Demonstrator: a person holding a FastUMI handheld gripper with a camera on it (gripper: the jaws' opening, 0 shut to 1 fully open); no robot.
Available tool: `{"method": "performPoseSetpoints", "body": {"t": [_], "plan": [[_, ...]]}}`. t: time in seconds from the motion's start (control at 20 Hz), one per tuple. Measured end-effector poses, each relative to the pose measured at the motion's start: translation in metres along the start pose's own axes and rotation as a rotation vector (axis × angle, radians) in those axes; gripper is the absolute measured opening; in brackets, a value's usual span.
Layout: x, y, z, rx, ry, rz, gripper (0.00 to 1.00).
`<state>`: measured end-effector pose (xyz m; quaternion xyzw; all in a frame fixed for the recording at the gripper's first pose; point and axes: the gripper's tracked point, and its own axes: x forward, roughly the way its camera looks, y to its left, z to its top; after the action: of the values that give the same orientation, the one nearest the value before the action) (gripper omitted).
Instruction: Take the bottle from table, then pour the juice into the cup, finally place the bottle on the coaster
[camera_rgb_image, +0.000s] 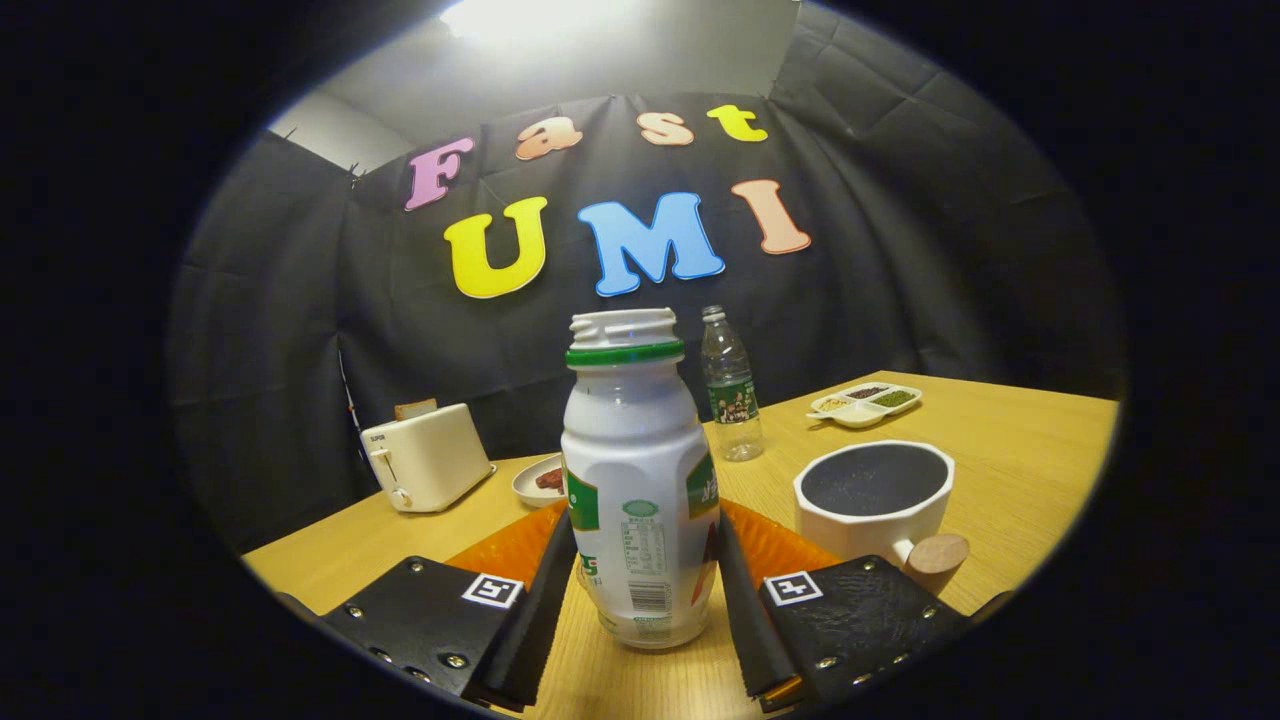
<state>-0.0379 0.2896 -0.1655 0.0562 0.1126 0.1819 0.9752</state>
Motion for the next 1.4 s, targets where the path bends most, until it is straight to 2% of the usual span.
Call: {"method": "performPoseSetpoints", "body": {"t": [0.35, 0.65, 0.9, 1.2, 1.4], "plan": [[0.005, 0.004, 0.004, -0.002, -0.003, -0.001, 0.73], [0.026, 0.011, 0.022, 0.043, -0.029, -0.014, 0.73], [0.049, 0.030, 0.035, 0.029, -0.050, -0.010, 0.73], [0.077, 0.053, 0.024, 0.048, -0.032, 0.017, 0.73], [0.096, 0.052, 0.016, 0.022, -0.017, -0.010, 0.73]]}}
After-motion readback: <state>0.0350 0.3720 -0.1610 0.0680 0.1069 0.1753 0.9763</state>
